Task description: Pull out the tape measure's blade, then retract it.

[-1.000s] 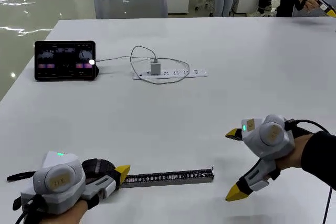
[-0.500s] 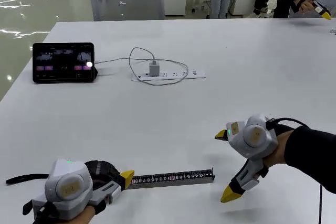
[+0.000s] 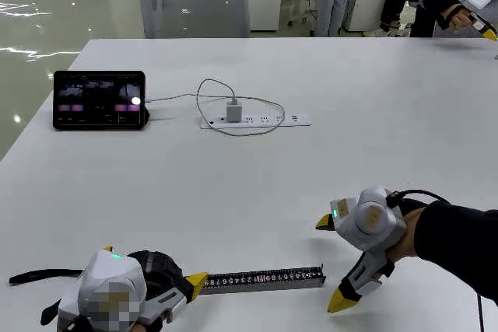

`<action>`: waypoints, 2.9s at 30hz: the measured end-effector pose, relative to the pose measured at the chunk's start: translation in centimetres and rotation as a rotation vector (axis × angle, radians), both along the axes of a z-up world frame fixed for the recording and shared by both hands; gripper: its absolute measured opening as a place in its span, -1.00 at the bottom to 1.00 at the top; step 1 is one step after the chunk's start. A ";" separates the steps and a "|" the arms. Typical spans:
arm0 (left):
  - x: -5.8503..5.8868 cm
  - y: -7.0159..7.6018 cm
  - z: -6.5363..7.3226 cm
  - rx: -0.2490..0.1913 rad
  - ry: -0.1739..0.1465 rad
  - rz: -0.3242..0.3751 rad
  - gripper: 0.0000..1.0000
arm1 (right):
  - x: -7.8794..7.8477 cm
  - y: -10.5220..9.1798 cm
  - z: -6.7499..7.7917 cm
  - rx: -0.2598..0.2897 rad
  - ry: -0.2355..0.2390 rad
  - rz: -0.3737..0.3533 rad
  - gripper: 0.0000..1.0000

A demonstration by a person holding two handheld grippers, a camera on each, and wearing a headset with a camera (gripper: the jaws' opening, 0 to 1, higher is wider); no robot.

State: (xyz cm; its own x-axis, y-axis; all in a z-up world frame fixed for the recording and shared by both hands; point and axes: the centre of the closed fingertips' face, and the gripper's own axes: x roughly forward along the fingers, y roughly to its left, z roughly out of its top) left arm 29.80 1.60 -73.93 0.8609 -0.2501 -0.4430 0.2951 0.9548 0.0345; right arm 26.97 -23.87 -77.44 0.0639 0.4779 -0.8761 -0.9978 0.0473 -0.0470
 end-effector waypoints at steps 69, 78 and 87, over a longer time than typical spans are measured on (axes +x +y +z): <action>-0.7 1.2 -0.7 -0.070 0.100 0.118 0.50 | -0.8 0.4 -0.8 -0.147 0.076 -0.012 -0.78; -0.8 0.9 -0.5 -0.047 0.089 0.101 0.30 | -0.9 0.3 -0.8 -0.100 0.082 -0.053 -0.79; -0.8 1.0 -0.5 -0.039 0.089 0.093 0.26 | -1.0 0.5 -0.7 -0.044 0.065 -0.050 -0.83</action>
State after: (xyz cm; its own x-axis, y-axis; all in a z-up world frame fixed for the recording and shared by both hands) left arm 28.96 2.61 -74.45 0.8388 -0.1898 -0.5103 0.2054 0.9783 -0.0261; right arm 26.00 -23.33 -78.10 0.0289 0.4368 -0.8991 -0.9952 0.0965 0.0149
